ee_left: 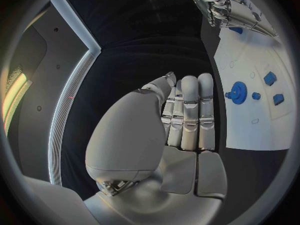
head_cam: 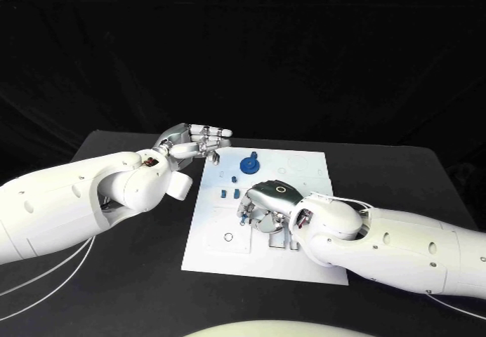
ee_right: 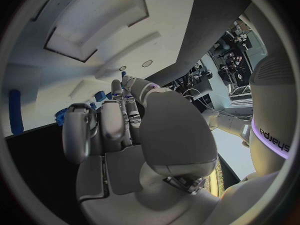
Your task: Assemble the parts on the task board
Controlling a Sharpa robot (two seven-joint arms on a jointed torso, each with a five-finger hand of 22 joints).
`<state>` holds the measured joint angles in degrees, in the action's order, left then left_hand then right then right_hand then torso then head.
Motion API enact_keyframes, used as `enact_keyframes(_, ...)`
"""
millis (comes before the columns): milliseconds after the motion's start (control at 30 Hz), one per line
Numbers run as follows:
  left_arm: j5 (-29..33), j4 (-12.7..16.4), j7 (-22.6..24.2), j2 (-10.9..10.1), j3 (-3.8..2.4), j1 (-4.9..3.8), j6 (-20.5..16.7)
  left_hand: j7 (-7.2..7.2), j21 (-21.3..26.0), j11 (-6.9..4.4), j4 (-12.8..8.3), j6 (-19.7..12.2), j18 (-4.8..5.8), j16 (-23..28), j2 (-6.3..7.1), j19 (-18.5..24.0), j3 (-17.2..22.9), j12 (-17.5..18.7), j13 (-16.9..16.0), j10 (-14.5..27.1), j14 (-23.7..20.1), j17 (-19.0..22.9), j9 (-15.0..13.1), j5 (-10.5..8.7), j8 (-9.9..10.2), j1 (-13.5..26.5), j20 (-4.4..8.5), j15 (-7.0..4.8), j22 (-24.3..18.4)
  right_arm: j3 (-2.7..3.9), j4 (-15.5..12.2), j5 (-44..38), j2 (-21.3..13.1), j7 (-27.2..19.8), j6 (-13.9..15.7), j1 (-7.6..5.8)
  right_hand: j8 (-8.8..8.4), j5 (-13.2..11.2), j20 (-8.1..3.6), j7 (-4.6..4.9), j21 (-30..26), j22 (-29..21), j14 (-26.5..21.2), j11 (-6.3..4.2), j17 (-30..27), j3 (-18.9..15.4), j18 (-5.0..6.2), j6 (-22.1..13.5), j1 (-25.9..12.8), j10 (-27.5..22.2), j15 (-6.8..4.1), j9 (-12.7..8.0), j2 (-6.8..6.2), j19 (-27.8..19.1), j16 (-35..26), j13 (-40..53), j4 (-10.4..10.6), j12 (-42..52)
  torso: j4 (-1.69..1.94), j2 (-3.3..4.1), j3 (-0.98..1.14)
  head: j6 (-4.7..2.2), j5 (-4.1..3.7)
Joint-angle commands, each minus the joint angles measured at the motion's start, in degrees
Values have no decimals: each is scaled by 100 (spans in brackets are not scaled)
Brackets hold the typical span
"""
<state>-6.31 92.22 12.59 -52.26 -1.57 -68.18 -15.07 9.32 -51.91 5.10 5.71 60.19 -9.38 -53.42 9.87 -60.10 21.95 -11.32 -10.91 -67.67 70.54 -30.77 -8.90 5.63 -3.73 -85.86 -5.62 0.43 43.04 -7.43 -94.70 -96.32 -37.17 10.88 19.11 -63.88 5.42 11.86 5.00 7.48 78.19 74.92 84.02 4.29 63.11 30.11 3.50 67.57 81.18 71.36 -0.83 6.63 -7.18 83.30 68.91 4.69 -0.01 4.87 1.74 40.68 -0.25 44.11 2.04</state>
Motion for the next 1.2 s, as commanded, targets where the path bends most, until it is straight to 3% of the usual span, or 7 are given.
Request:
enact_keyframes(33,-3,14,12,6,-4,-4,106,11,21,-4,-32,-8,-94,34,-40,32,-10,-35,-5,53,-32,5,9,12,-1,8,-15,16,-5,-2,16,-80,14,-26,-174,7,26,-2,0,10,17,858,185,-62,0,22,-68,27,-54,47,-18,11,18,19,24,6,11,33,1,-1,-1,5,20)
enact_keyframes(200,-4,16,5,4,-4,-4,109,11,21,-4,-32,-8,-94,34,-40,32,-10,-35,-5,53,-32,5,9,12,-1,8,-15,16,-5,-4,48,-78,45,-26,-214,10,26,-3,0,9,16,858,185,-63,0,20,-67,28,-60,47,-18,12,19,18,25,6,12,32,-1,2,0,20,39)
enact_keyframes(333,-4,17,5,6,-4,-4,115,11,21,-4,-32,-8,-94,34,-40,32,-10,-35,-5,53,-32,5,9,12,-1,8,-15,16,-5,-6,93,-83,62,-23,-232,14,26,-3,0,9,16,858,185,-63,0,20,-67,28,-60,47,-18,12,19,18,25,6,12,32,5,-3,-1,62,1)
enact_keyframes(600,-5,9,1,5,-4,-4,118,11,21,-4,-32,-8,-94,34,-40,32,-10,-35,-5,53,-32,5,9,12,-1,8,-15,16,-5,-10,194,-98,130,-40,-296,21,26,-3,0,9,16,858,185,-63,0,20,-67,28,-60,47,-18,12,19,18,25,6,12,32,-12,-9,3,54,27)
enact_keyframes(867,-8,5,-5,9,-4,-5,118,11,21,-4,-32,-8,-94,34,-40,32,-10,-35,-5,53,-32,5,9,12,-1,8,-15,16,-5,-17,187,-92,165,-87,-460,23,30,-14,2,4,30,868,186,-67,9,10,-70,35,-82,55,-19,18,23,25,39,8,11,30,1,-6,-7,58,16)
enact_keyframes(1200,-11,1,-16,4,-4,-5,122,16,37,0,-30,-14,-96,36,-48,36,-19,-40,-9,63,-35,9,13,12,-4,16,-20,20,-20,-23,128,-122,129,-60,-532,23,33,-20,2,-1,31,871,186,-70,8,-1,-70,42,-96,62,-20,23,22,25,42,10,8,30,5,-5,-2,54,22)
